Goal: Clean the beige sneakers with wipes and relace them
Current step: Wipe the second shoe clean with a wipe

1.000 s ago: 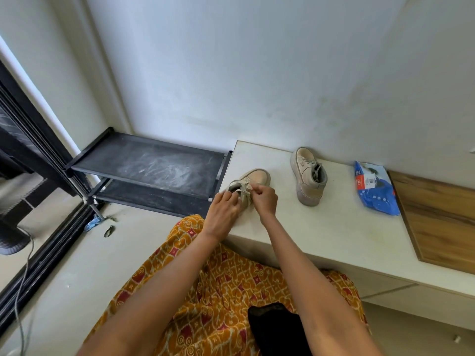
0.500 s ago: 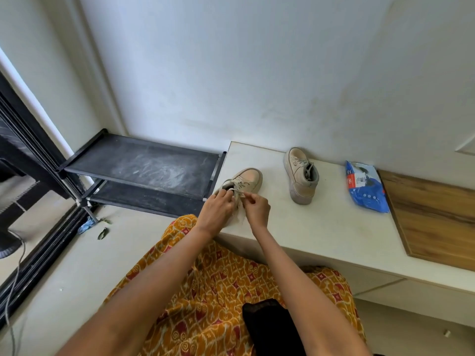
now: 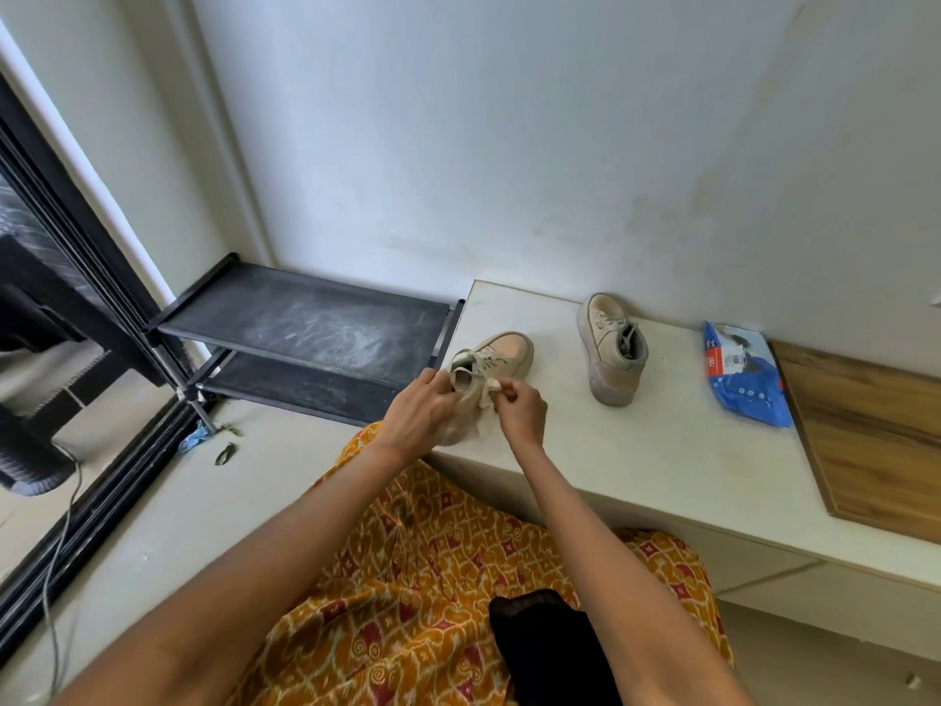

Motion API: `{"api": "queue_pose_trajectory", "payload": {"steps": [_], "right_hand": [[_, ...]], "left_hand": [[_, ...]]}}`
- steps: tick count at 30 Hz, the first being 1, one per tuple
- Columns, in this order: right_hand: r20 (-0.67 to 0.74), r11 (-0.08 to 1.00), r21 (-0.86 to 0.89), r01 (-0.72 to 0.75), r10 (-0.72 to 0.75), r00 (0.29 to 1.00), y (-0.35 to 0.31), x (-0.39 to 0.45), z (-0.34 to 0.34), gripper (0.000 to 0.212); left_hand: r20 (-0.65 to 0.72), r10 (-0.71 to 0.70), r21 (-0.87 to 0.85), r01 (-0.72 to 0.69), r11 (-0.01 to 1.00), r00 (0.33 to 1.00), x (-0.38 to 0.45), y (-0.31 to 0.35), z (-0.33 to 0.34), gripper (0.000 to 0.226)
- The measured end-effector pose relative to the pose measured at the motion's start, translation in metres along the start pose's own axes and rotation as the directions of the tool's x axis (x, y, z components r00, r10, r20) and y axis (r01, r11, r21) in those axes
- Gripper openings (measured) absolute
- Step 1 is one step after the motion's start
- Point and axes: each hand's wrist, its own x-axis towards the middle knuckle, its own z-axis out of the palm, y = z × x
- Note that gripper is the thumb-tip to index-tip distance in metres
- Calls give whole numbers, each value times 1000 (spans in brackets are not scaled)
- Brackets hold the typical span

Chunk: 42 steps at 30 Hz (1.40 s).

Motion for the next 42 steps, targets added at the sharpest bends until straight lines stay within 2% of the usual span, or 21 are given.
{"api": "queue_pose_trajectory", "payload": {"steps": [2,6,8,11,13,16,18,20,24,28,32,35,37,40,42], "right_hand": [[-8,998,27,-56,56,998,8,0,0,21],[-78,985,128,-115,126,989,-9,6,0,21],[-89,996,78,-52,59,994,-16,7,-3,21],[-60,990,-49,133,-136,989,-8,-1,-7,20],[-36,979,-88,186,-190,981,7,-10,-4,20],[-90,992,-93,80,-88,992,18,-6,-5,19],[-140,999,-28,-29,25,990,9,6,-7,16],[-171,998,30,-63,68,983,-8,19,-6,17],[-180,1000,13,7,-5,984,-27,20,3,23],[-172,995,52,82,-72,982,-2,-5,4,19],[-122,993,-42,-114,108,987,11,19,-8,15],[-189,980,39,-196,199,961,-5,49,-18,18],[-194,983,55,-177,184,963,-15,64,-18,23],[-96,993,-75,-91,84,992,-19,70,-10,27],[-83,995,-85,-43,36,996,-15,67,-6,27]], "left_hand": [[10,-51,-60,51,997,999,-2,-2,1,15],[24,-87,-82,89,993,996,8,14,3,24],[2,-105,-111,104,988,994,14,23,6,29],[-43,-126,-167,117,979,991,19,30,9,27],[-54,-101,-147,93,985,993,18,31,10,27],[-77,-69,-84,63,994,995,17,33,6,28],[-88,-73,-113,63,992,993,17,37,8,30],[-96,-96,-146,81,986,991,16,38,14,34],[-84,-104,-158,89,983,991,15,32,17,38],[-78,-73,-156,60,986,994,15,32,12,34],[-85,-80,-142,67,988,993,21,32,18,34],[-71,-86,-172,73,982,994,25,33,20,36],[-68,-84,-189,70,980,994,27,33,21,35],[-54,-75,-195,63,979,996,35,32,26,36],[-39,-82,-197,73,978,996,40,31,29,39]]}}
